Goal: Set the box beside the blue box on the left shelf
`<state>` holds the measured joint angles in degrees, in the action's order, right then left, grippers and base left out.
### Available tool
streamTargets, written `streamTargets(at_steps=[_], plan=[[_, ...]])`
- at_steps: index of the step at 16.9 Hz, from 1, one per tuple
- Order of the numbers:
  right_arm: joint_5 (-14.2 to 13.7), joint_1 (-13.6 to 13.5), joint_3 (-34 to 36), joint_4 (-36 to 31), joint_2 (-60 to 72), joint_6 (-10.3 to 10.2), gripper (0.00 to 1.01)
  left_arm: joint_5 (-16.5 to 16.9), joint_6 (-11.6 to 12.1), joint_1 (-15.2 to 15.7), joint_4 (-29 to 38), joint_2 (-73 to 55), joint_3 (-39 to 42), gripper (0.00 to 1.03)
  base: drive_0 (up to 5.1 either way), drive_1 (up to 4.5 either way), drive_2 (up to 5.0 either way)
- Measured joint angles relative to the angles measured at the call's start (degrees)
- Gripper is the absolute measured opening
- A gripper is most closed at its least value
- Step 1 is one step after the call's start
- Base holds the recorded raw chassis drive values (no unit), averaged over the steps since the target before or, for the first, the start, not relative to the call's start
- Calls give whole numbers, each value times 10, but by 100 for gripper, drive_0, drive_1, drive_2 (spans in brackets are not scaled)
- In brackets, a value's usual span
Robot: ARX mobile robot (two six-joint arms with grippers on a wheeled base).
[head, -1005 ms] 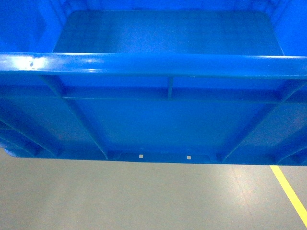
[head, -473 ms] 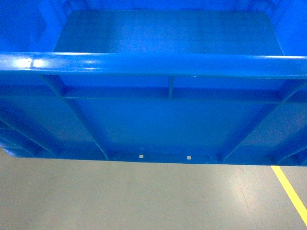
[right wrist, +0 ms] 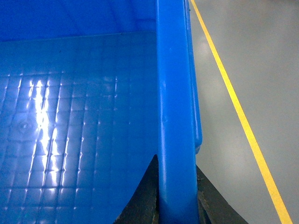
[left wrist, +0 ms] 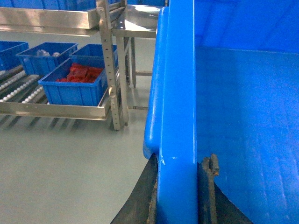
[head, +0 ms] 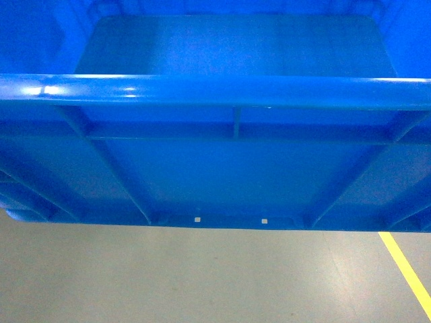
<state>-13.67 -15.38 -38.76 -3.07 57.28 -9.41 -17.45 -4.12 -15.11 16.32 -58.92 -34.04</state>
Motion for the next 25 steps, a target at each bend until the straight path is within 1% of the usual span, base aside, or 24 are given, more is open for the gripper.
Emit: streamTargets(at_steps=[25], plan=[[-1,0,0,0,0,0,9,0,0,0,0,0,0,10,3,425,-419]])
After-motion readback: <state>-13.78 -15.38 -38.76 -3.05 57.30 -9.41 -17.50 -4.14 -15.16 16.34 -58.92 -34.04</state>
